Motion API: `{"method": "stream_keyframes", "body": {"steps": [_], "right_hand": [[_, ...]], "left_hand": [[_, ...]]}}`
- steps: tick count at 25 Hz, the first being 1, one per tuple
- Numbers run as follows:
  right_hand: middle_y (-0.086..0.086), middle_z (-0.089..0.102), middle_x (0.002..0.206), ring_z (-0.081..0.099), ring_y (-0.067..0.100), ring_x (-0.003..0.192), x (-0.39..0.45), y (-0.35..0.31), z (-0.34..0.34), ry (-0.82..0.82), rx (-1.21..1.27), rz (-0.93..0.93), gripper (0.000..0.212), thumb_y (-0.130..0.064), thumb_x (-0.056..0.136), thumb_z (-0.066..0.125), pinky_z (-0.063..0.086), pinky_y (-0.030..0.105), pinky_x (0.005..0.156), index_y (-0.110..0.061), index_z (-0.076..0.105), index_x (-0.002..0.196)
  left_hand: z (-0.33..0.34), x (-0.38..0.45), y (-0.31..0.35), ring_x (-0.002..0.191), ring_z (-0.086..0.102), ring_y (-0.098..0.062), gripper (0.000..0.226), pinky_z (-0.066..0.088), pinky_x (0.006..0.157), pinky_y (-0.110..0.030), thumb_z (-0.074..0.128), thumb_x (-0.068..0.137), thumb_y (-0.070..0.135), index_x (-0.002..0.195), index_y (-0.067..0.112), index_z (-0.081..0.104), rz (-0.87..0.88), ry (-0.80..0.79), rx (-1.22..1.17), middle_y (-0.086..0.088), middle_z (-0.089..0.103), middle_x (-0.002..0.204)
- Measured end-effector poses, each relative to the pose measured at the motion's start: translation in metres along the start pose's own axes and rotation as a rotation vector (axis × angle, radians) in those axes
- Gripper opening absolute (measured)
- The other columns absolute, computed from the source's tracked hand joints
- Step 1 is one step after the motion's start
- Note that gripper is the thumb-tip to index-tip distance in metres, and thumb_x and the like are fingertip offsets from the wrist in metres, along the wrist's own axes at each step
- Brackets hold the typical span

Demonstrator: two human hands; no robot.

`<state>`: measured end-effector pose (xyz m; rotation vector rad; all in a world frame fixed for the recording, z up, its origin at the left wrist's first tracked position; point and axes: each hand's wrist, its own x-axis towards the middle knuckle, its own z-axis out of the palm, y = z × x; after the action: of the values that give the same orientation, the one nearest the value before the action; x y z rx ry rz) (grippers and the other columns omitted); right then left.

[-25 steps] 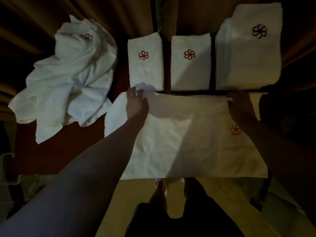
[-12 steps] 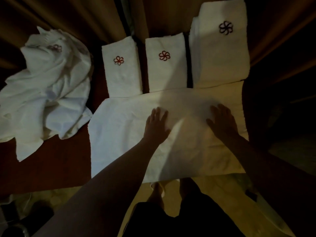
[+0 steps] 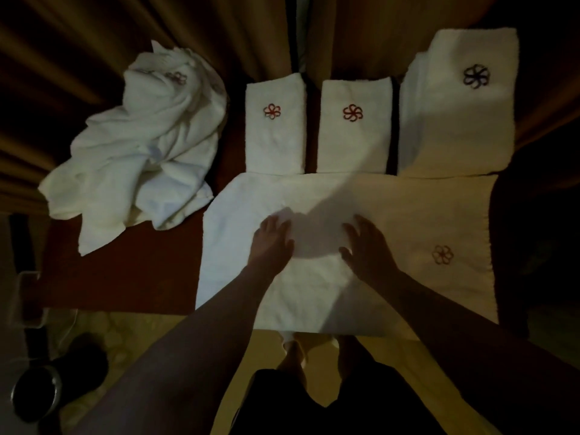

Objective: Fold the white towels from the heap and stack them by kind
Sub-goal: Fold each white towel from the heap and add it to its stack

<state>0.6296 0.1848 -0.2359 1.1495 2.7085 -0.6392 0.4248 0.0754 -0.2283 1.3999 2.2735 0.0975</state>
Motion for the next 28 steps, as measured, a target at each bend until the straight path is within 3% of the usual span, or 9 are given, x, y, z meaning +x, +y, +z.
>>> {"method": "stream_keyframes", "body": {"steps": [5, 8, 11, 15, 18, 20, 22, 24, 28], "right_hand": [[0.030, 0.059, 0.118, 0.060, 0.048, 0.101, 0.024, -0.066, 0.021, -0.141, 0.029, -0.067, 0.054, -0.026, 0.068, 0.078, 0.055, 0.054, 0.076, 0.002, 0.064, 0.112], [0.028, 0.053, 0.128, 0.054, 0.046, 0.112, 0.036, -0.101, 0.027, -0.141, 0.018, -0.083, 0.053, -0.036, 0.084, 0.053, 0.052, 0.050, 0.085, 0.000, 0.059, 0.122], [0.025, 0.038, 0.143, 0.037, 0.042, 0.130, 0.046, -0.125, 0.037, -0.141, 0.061, -0.063, 0.056, -0.032, 0.090, 0.056, 0.036, 0.046, 0.103, -0.002, 0.046, 0.136], [0.023, 0.041, 0.141, 0.037, 0.041, 0.129, 0.051, -0.148, 0.049, -0.147, 0.110, 0.002, 0.055, -0.033, 0.089, 0.058, 0.037, 0.047, 0.103, -0.003, 0.047, 0.134], [0.023, 0.044, 0.136, 0.040, 0.042, 0.125, 0.051, -0.159, 0.052, -0.107, 0.088, 0.039, 0.050, -0.029, 0.086, 0.063, 0.042, 0.047, 0.097, -0.005, 0.053, 0.128], [0.024, 0.049, 0.129, 0.046, 0.044, 0.118, 0.050, -0.161, 0.054, -0.041, 0.099, 0.036, 0.045, -0.027, 0.082, 0.065, 0.047, 0.050, 0.090, -0.003, 0.058, 0.120], [0.022, 0.052, 0.123, 0.048, 0.043, 0.114, 0.053, -0.161, 0.054, -0.007, 0.105, 0.041, 0.041, -0.025, 0.080, 0.065, 0.049, 0.050, 0.086, -0.004, 0.060, 0.114], [0.018, 0.052, 0.120, 0.047, 0.039, 0.115, 0.058, -0.164, 0.052, -0.013, 0.111, 0.091, 0.036, -0.024, 0.080, 0.065, 0.047, 0.047, 0.087, -0.008, 0.059, 0.112], [0.018, 0.050, 0.122, 0.045, 0.039, 0.117, 0.073, -0.172, 0.051, 0.044, 0.049, 0.083, 0.041, -0.023, 0.081, 0.062, 0.046, 0.048, 0.089, -0.007, 0.056, 0.117]], "left_hand": [[-0.009, -0.035, -0.069, 0.131, 0.039, -0.034, 0.040, 0.039, 0.103, -0.043, 0.055, 0.090, 0.019, 0.129, 0.009, 0.058, -0.192, 0.086, -0.047, -0.018, 0.044, 0.142], [-0.021, -0.044, -0.089, 0.129, 0.040, -0.032, 0.027, 0.040, 0.101, -0.040, 0.057, 0.090, 0.014, 0.116, 0.007, 0.064, -0.335, 0.275, -0.149, -0.016, 0.048, 0.136], [-0.036, -0.035, -0.107, 0.119, 0.049, -0.029, 0.030, 0.042, 0.096, -0.036, 0.060, 0.089, 0.015, 0.119, 0.009, 0.058, -0.582, 0.400, -0.451, -0.013, 0.055, 0.126], [-0.058, -0.009, -0.125, 0.099, 0.057, -0.022, 0.033, 0.042, 0.079, -0.028, 0.062, 0.091, 0.025, 0.115, 0.003, 0.057, -0.840, 0.281, -0.965, -0.008, 0.059, 0.105], [-0.065, 0.002, -0.134, 0.089, 0.065, -0.024, 0.041, 0.051, 0.077, -0.033, 0.063, 0.089, 0.039, 0.109, 0.003, 0.065, -0.839, 0.135, -1.150, -0.009, 0.067, 0.096], [-0.065, 0.012, -0.141, 0.077, 0.067, -0.019, 0.040, 0.051, 0.087, -0.028, 0.059, 0.093, 0.037, 0.118, 0.005, 0.063, -0.749, 0.343, -1.198, -0.007, 0.068, 0.083], [-0.064, 0.019, -0.151, 0.066, 0.057, -0.017, 0.019, 0.047, 0.078, -0.025, 0.062, 0.092, 0.031, 0.094, 0.012, 0.065, -0.647, 0.384, -1.105, -0.007, 0.057, 0.070], [-0.075, 0.016, -0.145, 0.069, 0.052, -0.015, 0.020, 0.045, 0.065, -0.029, 0.072, 0.083, 0.027, 0.078, 0.012, 0.059, -0.595, 0.305, -1.018, -0.006, 0.054, 0.074], [-0.076, 0.018, -0.149, 0.087, 0.060, -0.016, 0.019, 0.047, 0.074, -0.022, 0.061, 0.089, 0.013, 0.107, 0.008, 0.063, -0.436, 0.330, -0.797, -0.005, 0.064, 0.095]]}}
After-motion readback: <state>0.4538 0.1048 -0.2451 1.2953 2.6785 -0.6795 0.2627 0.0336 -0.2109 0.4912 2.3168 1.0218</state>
